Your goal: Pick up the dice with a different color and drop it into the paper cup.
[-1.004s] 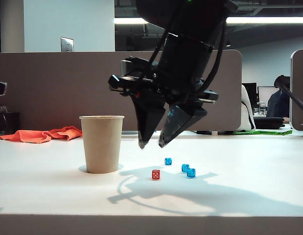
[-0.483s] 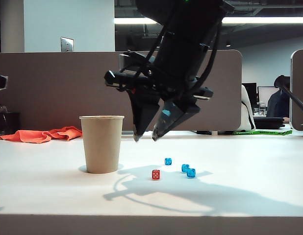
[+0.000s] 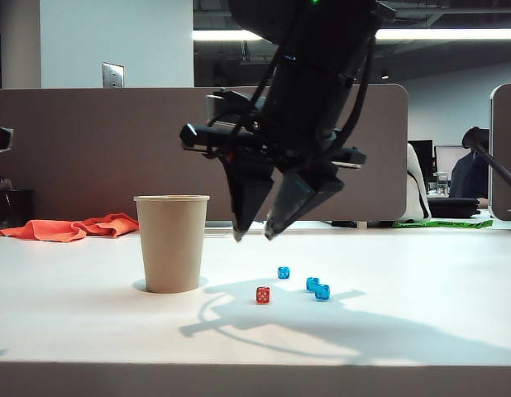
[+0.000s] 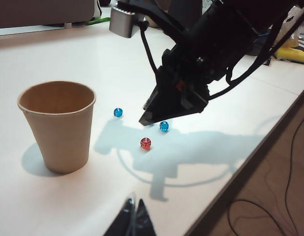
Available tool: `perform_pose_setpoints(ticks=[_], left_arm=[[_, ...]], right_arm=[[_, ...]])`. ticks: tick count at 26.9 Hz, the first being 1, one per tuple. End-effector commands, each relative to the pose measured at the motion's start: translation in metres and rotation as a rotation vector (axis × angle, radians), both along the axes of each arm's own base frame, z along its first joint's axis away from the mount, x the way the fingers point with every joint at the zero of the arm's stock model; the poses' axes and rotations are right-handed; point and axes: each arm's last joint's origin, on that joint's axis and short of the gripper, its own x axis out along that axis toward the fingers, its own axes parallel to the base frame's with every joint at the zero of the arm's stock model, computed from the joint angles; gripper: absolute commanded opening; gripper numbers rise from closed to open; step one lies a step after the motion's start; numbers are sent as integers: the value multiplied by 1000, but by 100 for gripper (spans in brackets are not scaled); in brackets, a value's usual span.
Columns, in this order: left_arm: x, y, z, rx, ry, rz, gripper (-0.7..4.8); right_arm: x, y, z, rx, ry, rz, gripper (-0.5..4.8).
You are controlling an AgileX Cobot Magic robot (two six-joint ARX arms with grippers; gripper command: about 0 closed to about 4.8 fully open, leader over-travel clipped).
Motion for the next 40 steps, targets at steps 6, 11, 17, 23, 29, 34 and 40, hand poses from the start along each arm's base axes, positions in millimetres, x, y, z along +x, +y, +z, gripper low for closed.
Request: perform_pose_setpoints(ticks=[6,11,17,23,29,34,40], left_arm=[[0,0,4,-8,-22,-6,-6],[0,0,4,-8,-22,-6,-6],[0,0,4,-20,-9,-3,-6],[0,0,5,-22,-17,-4,-6],[0,0,5,-22,-18,-4,-6],[0,0,5,-23,-19,-4,-6],[0,0,5,-23,-19,-4,-6]], right_arm=[[0,1,-1,-6,2,-4,172],[2,4,-12,-34,26,-4,172],[4,6,-29,-78,67,-3,172],[6,7,-29,-68,57,-4,172],[9,10,-27,-32,24,-4,172],[13,11,-29,-38,-8,-20,172],[17,11,-38,-52,12,-24,172]])
